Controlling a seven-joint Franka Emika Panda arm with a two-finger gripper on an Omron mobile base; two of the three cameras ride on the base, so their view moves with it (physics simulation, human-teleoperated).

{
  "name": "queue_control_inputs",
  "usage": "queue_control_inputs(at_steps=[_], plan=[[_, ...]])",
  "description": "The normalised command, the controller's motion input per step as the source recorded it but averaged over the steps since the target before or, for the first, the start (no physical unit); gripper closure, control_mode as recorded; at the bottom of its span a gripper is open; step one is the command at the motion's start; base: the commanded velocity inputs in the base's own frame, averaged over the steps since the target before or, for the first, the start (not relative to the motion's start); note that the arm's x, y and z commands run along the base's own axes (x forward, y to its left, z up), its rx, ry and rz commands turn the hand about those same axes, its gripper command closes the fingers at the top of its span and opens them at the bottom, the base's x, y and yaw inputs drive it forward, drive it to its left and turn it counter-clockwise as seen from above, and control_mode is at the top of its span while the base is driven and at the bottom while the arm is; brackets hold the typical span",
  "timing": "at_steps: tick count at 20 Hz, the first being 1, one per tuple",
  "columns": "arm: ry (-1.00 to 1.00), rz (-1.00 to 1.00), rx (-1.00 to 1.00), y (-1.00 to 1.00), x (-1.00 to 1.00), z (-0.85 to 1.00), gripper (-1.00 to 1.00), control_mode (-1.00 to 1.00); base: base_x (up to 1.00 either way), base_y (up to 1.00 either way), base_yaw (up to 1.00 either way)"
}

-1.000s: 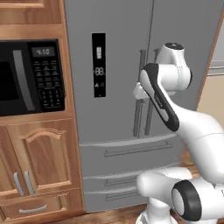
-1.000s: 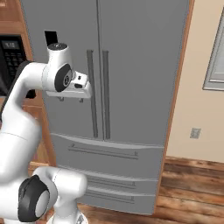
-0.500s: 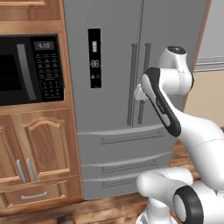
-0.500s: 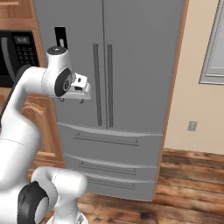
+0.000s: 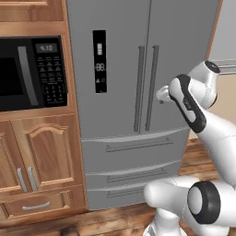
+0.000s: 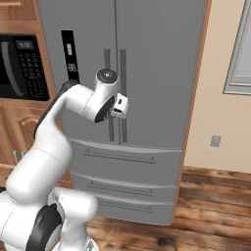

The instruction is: Open the fridge, remove the pear, lemon wedge, and steak, and place them on any counter.

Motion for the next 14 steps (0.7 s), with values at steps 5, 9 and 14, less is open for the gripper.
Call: queue_control_inputs(at_steps=[5, 9, 14], plan=[[-0.17, -0.22, 0.09, 0.0, 0.81, -0.02, -1.0, -1.0, 0.0, 0.0, 0.0], [-0.04, -0.18, 0.1, -0.03, 0.84, 0.0, -1.0, -1.0, 0.0, 0.0, 0.0], [0.0, -0.08, 0.13, -0.08, 0.77, 0.0, -1.0, -1.0, 0.0, 0.0, 0.0]])
